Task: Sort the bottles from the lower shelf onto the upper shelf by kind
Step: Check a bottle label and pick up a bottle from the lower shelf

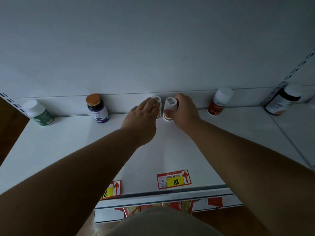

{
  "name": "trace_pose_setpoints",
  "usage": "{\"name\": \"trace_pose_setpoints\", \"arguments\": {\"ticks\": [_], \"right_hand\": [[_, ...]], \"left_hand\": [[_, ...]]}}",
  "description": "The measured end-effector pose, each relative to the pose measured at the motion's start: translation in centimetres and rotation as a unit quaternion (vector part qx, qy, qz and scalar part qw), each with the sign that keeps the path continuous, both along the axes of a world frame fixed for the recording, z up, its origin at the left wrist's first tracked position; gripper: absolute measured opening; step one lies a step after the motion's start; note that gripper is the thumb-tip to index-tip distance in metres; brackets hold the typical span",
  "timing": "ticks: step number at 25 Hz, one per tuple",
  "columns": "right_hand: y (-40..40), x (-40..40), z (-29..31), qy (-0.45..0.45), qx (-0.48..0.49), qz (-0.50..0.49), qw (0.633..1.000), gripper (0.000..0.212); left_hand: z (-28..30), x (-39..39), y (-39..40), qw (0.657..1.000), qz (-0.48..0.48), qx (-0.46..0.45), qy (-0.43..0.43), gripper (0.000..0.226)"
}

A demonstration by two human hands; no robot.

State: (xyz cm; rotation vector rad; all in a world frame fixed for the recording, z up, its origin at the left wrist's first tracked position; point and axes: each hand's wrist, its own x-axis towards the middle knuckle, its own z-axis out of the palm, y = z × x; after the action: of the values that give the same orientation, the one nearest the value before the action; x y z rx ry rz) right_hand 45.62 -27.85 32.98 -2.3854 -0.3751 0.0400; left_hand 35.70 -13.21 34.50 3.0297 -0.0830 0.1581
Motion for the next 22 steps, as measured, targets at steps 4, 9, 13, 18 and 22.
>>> {"name": "trace_pose_setpoints", "arguments": {"ticks": [4,9,13,18,22], "right_hand": [[0.8,0.3,-0.1,-0.030,-0.013,0.006,0.999,0.041],[0.6,-0.4,0.1,-0.036,0.012,-0.009,0.999,0.048],[-0.4,-2.9,0.9,-0.060,-0.019,-0.011,0.998,0.062],[-2.2,-8.4,2.2,-0.106,-0.088,0.053,0.989,0.060],[-4.0,-14.1,3.2,-0.107,-0.041,0.122,0.986,0.044]], "left_hand": [[0.1,-0.1,0.4,1.000,-0.010,0.005,-0.001,0.071],[0.0,0.1,0.7,1.000,-0.014,-0.001,0.008,0.076],[0.2,-1.3,0.3,1.000,-0.003,0.000,0.000,0.079],[0.7,-8.2,-1.9,0.997,0.063,-0.042,-0.018,0.069],[-0.1,-15.5,-4.6,0.991,0.121,-0.053,0.005,0.062]]}}
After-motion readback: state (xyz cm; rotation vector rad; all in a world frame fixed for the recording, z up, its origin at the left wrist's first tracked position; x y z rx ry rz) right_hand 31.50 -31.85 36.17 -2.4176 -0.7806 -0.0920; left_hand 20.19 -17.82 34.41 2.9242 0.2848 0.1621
